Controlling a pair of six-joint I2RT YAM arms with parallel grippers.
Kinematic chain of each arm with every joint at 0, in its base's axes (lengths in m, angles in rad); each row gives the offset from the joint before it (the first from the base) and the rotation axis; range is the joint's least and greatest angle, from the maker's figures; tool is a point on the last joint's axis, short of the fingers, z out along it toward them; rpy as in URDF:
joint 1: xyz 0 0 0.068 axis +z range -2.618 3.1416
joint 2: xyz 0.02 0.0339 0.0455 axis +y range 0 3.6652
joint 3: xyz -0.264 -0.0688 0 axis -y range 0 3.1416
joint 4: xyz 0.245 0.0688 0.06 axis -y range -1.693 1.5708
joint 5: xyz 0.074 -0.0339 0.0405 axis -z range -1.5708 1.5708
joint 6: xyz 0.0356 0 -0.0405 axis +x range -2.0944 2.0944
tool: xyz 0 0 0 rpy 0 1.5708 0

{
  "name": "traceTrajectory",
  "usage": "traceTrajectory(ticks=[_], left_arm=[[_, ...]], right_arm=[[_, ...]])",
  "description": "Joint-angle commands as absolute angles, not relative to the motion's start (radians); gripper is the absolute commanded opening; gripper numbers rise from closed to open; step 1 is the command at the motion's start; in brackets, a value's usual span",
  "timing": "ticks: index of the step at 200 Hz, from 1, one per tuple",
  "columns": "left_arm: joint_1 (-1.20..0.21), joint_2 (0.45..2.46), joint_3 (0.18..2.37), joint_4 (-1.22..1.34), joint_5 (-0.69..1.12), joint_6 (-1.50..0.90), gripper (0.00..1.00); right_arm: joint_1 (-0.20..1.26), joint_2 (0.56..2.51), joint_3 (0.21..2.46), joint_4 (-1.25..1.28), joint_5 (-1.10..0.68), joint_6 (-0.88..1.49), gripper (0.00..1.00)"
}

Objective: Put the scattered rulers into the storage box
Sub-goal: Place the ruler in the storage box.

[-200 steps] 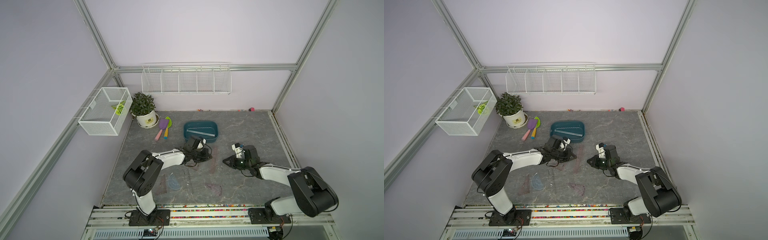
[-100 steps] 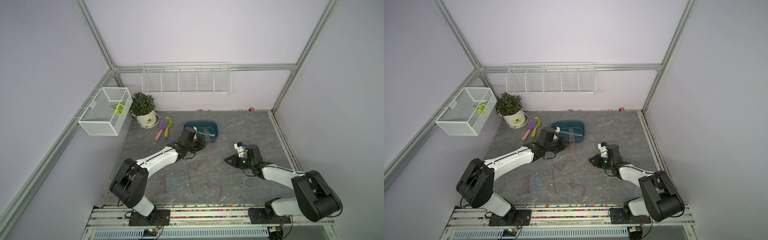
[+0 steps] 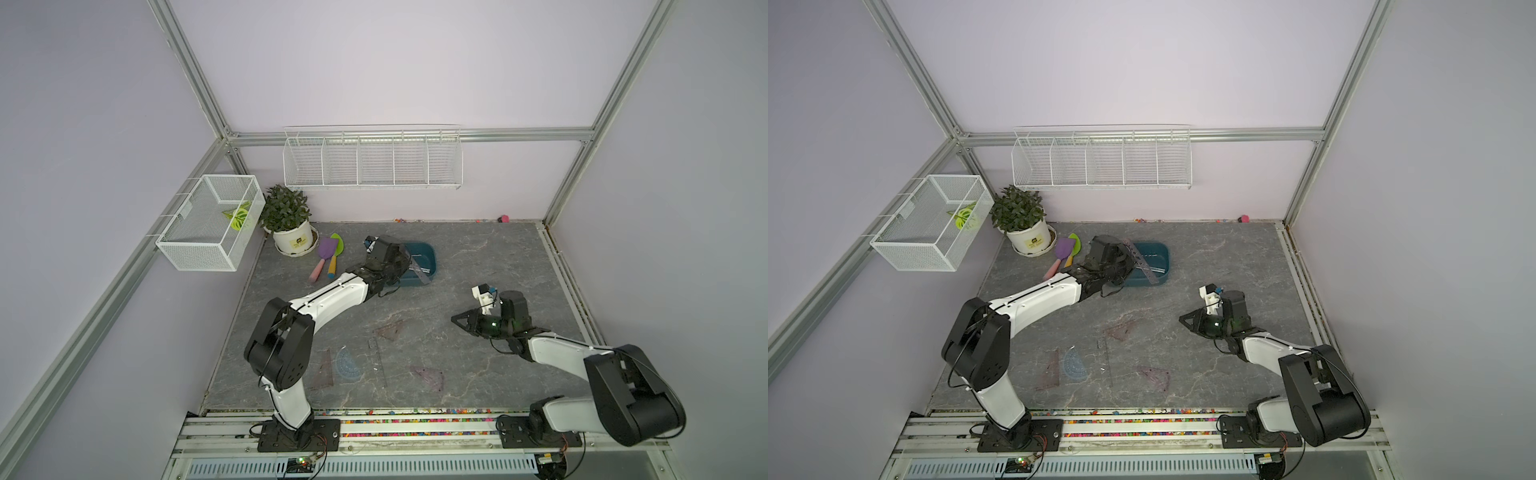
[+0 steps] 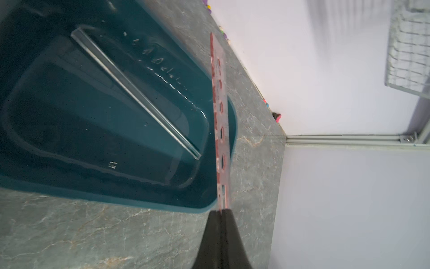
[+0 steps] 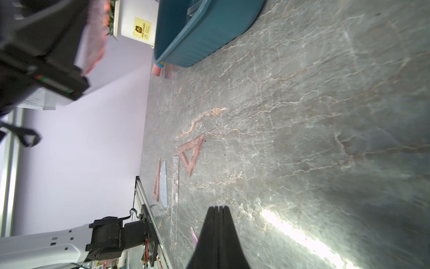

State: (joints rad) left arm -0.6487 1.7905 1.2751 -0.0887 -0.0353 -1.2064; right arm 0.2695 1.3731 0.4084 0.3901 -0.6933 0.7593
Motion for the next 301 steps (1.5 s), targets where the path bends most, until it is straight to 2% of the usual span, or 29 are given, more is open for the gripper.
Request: traceTrajectory(ticks=[1, 155, 239, 301], left_arm=[[-0.649, 1.841, 1.3, -0.104, -0.095, -1.322, 0.0], [-0.663, 2.093, 1.527, -0.142, -0.21, -1.529, 0.0], [-0.715, 2.107, 1.578, -0.207, -0.391, -1.578, 0.0], [-0.724, 2.106, 1.548, -0.208, -0.416, -1.607, 0.0]], right_arm=[[0.266, 1.401, 0.378, 0.49, -0.744, 0.795, 0.04], [0.266, 1.412, 0.337, 0.578, -0.779, 0.832, 0.03], [0.267, 1.427, 0.339, 0.571, -0.781, 0.822, 0.03], [0.265, 1.432, 0.339, 0.571, -0.782, 0.821, 0.03]])
